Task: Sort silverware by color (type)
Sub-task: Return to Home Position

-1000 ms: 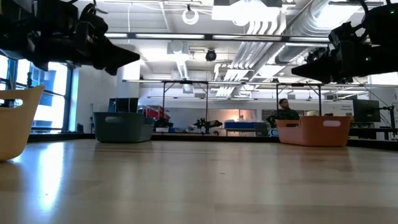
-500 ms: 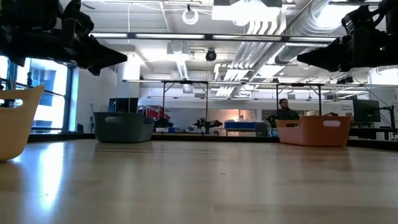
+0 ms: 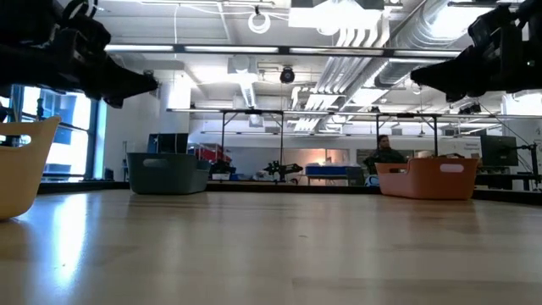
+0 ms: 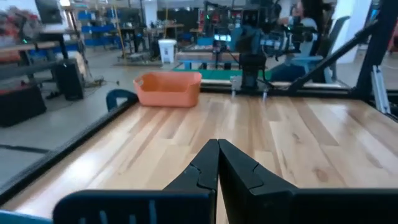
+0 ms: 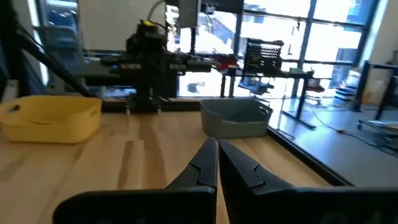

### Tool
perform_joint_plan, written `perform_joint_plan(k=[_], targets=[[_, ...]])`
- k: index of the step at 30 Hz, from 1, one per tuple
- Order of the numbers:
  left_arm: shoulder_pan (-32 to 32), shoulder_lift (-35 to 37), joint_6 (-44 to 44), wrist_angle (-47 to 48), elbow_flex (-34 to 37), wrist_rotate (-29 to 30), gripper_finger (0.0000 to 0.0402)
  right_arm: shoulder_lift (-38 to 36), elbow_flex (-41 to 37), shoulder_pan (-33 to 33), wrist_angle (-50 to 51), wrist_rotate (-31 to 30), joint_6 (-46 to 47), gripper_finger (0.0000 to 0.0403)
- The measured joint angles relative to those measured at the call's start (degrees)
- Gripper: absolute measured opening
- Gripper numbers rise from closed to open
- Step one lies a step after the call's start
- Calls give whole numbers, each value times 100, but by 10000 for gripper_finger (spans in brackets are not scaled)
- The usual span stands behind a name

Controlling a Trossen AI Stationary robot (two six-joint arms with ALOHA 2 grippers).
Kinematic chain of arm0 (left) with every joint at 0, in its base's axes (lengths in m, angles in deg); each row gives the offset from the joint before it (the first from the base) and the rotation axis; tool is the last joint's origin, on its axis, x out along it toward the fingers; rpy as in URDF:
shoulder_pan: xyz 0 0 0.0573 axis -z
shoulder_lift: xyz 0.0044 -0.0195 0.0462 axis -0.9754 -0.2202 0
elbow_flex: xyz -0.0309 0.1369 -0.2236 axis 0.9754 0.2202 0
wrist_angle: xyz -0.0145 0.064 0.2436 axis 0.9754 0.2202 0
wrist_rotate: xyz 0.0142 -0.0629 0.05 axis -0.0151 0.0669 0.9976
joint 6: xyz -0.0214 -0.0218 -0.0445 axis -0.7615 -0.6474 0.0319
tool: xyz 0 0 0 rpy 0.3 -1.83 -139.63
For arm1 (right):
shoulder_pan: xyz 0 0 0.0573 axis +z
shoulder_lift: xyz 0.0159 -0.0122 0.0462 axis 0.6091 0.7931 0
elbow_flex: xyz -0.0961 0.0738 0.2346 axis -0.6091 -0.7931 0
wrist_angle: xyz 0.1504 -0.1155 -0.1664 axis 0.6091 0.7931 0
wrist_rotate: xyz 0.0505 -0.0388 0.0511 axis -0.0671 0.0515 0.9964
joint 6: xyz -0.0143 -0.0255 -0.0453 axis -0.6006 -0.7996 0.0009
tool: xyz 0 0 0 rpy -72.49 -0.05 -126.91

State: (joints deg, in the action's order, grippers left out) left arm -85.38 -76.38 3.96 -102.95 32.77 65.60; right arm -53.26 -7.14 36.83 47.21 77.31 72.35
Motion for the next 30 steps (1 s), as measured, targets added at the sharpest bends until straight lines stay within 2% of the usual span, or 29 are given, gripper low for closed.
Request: perform_joint_plan(k=[5, 7, 9, 11, 14, 21, 26, 30], targets=[[-11, 996, 33, 1006, -1, 175, 0, -902, 0, 87, 913, -403, -22, 0], [-12, 1475, -9, 1430, -1, 221, 0, -946, 4, 150, 856, -394, -106, 0], [-15, 1827, -30, 1425, -4, 132, 0, -912, 4, 183, 954, -444, -156, 0], [-19, 1831, 20, 1428, -10, 117, 0, -930, 4, 142, 959, -354, -172, 0], [-67, 1621, 33, 1422, -8, 102, 0, -940, 0, -61, 1010, 135, -176, 0], [-167, 1519, -64, 1466, -3, 75, 0, -909, 0, -1029, 1168, 1397, 73, 0], [-186, 1501, -353, 1456, -3, 130, 1, -912, 0, -1560, 1166, 1410, 407, 0], [-188, 1435, -275, 1458, -3, 127, 1, -909, 0, -1670, 1164, 1407, 195, 0]])
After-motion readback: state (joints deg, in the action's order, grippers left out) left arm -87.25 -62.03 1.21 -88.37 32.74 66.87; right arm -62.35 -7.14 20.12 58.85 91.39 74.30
